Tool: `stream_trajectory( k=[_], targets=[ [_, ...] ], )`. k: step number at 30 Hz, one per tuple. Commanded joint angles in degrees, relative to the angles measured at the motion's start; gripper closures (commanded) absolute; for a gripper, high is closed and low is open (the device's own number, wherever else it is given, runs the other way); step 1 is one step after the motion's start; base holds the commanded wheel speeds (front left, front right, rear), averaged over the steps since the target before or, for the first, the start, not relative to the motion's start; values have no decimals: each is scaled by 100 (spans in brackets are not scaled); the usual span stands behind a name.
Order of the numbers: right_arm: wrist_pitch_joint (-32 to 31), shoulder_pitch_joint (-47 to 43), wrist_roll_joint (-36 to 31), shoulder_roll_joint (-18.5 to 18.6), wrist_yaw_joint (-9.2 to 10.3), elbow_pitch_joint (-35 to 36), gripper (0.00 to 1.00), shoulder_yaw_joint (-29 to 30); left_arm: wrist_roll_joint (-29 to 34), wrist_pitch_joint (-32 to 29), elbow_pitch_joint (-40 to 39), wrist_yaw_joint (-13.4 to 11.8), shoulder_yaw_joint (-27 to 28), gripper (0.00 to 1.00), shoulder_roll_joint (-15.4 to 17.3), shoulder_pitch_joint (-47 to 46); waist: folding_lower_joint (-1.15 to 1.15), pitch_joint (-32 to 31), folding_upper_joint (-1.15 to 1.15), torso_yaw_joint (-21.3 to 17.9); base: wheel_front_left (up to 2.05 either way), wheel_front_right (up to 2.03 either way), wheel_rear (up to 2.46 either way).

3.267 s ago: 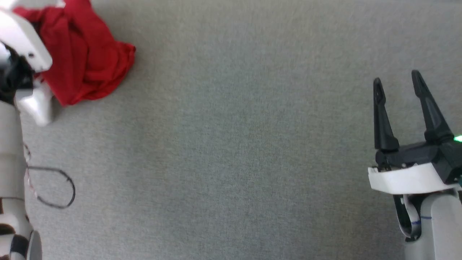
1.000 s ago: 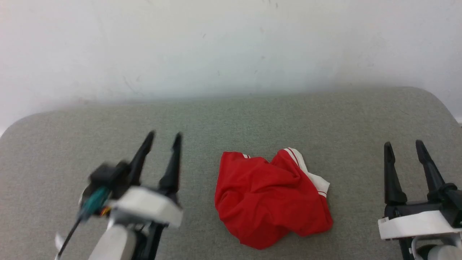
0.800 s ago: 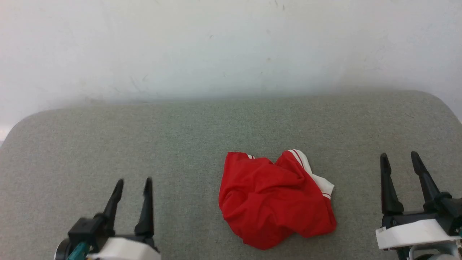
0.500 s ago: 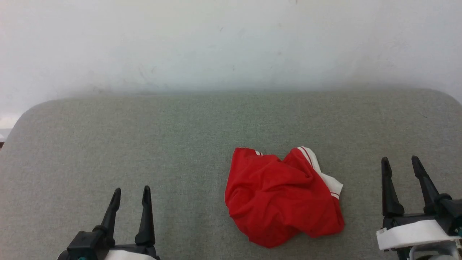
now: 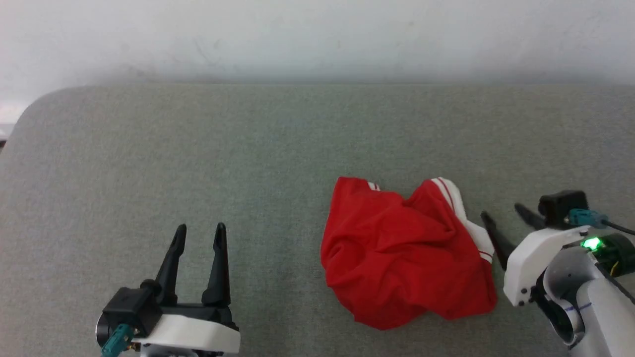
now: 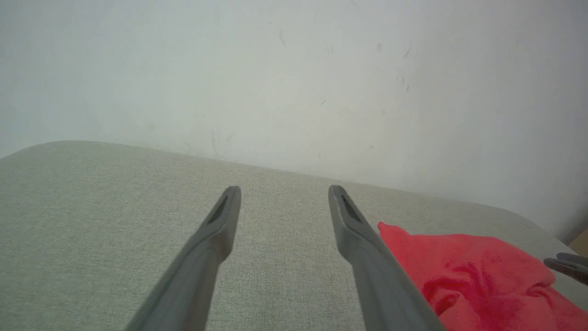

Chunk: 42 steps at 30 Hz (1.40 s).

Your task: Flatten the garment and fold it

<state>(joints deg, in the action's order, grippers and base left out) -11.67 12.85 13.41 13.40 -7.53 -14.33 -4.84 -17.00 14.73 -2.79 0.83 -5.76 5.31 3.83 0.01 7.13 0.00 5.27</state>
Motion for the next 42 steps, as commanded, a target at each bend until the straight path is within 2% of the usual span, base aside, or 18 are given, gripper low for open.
stream_trajectory(
  k=[1, 5, 9, 10, 16, 22, 26, 30, 32, 35, 39, 40, 41, 42],
  targets=[
    [-206, 94, 165, 137, 4, -110, 0, -184, 58, 26, 49, 75, 29, 0, -42, -129, -1, 308, 0, 277, 0, 0, 0],
    [-836, 153, 572, 532, 4, -365, 0, -683, 102, 27, 187, 205, 70, 0, -131, -262, -1, 476, 0, 454, 0, 0, 0],
    [-1206, 181, 860, 724, 4, -562, 0, -1026, 112, 27, 329, 304, 63, 0, -188, -384, -1, 587, 0, 598, 0, 0, 0],
    [-1245, 199, 867, 749, 4, -633, 100, -1040, 114, 27, 361, 319, 59, 0, -198, -402, -1, 593, 0, 620, 0, 0, 0],
    [-987, 425, 571, 704, 4, -801, 100, -964, 113, 27, 499, 330, 134, 0, -229, -367, -1, 463, 0, 526, 0, 0, 0],
    [-211, 813, 121, 761, 4, -610, 100, -529, 137, 27, 537, 311, 280, 0, -238, -236, -1, 38, 0, 126, 0, 0, 0],
    [118, 742, -166, 921, 4, -483, 100, 169, 124, 27, 518, 252, 345, 0, -241, -129, -1, -204, 0, -127, 0, 0, 0],
    [187, 64, -529, 951, 4, -332, 100, 1234, 82, 27, 461, 173, 340, 0, -242, -38, -1, -256, 0, -248, 0, 0, 0],
    [165, -440, -713, 838, 4, -281, 100, 1750, 73, 27, 462, 161, 329, 0, -242, -7, -1, -231, 0, -261, 0, 0, 0],
    [106, -1147, -917, 380, 4, -146, 100, 2358, 80, 27, 496, 140, 349, 0, -242, 41, -1, -185, 0, -282, 0, 0, 0],
    [146, -1608, -1078, -198, 4, -108, 100, 2622, 113, 27, 563, 151, 394, 0, -243, 90, -1, -170, 0, -333, 0, 0, 0],
    [182, -1621, -1121, -289, 4, -122, 91, 2629, 129, 27, 582, 158, 404, 0, -243, 93, -1, -176, 0, -344, 0, 0, 0],
    [229, -1601, -1164, -352, 4, -133, 41, 2612, 145, 27, 599, 165, 415, 0, -243, 92, -1, -189, 0, -356, 0, 0, 0],
    [280, -1557, -1206, -403, 4, -135, 0, 2587, 161, 27, 615, 171, 423, 0, -243, 87, -1, -204, 0, -366, 0, 0, 0]
  ],
)
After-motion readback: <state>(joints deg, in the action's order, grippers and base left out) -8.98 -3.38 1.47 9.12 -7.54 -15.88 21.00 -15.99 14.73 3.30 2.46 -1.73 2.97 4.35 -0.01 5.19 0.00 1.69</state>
